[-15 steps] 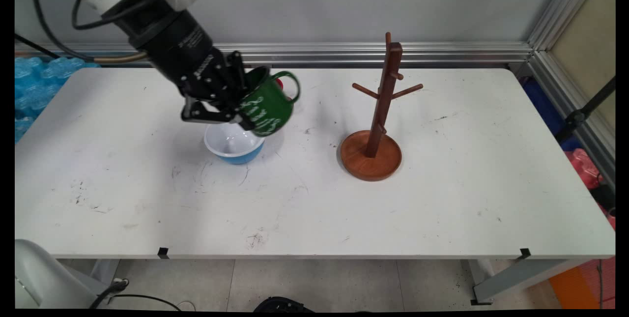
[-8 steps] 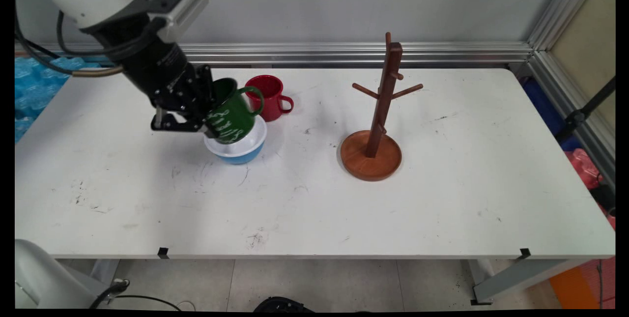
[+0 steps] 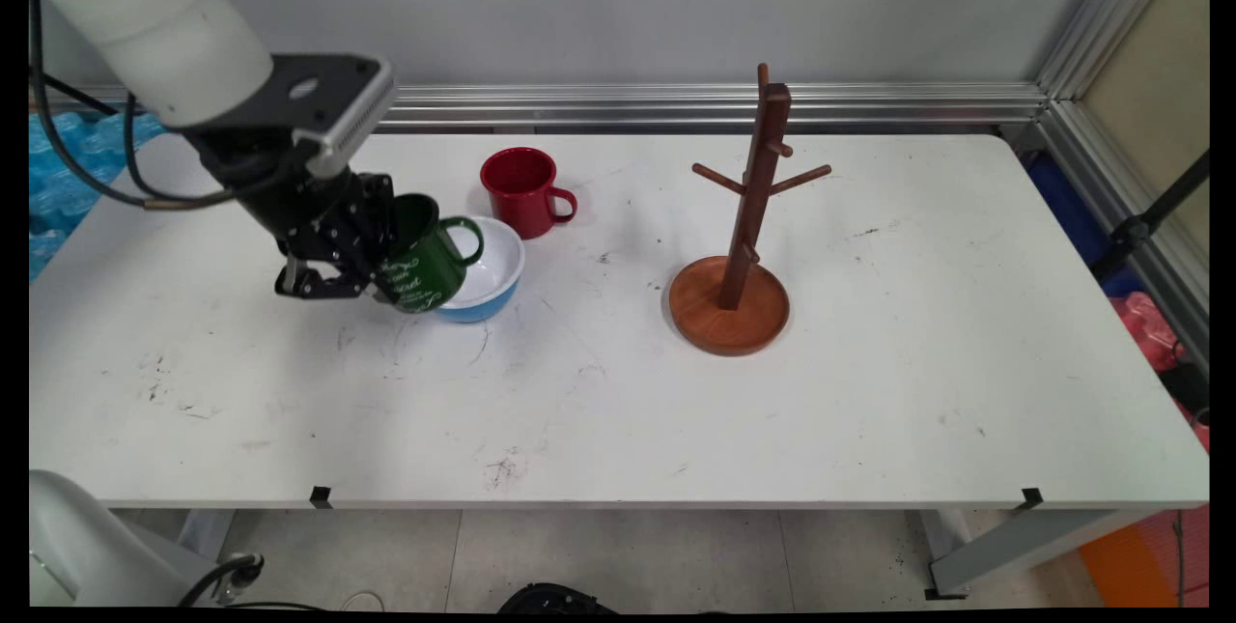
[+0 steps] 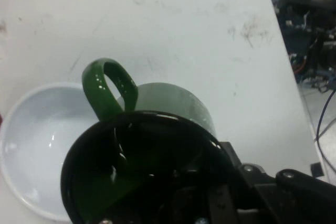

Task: Place the picked object on the table

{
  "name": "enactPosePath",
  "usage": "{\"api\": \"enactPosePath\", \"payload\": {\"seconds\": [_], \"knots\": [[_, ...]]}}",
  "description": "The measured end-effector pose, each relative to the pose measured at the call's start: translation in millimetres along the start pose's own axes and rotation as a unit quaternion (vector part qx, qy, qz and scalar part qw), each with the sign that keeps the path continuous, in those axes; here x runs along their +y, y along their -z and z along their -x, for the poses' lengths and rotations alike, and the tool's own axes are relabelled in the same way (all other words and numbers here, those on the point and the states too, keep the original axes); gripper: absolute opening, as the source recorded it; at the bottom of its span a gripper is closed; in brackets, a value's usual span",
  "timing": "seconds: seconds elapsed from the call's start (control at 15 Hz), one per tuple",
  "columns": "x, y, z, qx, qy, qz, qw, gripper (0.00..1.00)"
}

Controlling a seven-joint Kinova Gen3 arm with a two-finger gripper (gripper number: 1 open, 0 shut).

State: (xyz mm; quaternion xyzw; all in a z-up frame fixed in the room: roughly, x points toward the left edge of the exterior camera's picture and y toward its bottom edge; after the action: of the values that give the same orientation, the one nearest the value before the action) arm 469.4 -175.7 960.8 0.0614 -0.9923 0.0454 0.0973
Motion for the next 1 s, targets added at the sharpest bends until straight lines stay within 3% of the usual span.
{"api": "enactPosePath", "payload": {"seconds": [0.33, 1.0], "knots": [[9, -27, 11, -0.012, -0.031, 0.006, 0.9994, 0.0], [23, -69, 18, -0.014, -0.087, 0.015, 0.996, 0.0]]}}
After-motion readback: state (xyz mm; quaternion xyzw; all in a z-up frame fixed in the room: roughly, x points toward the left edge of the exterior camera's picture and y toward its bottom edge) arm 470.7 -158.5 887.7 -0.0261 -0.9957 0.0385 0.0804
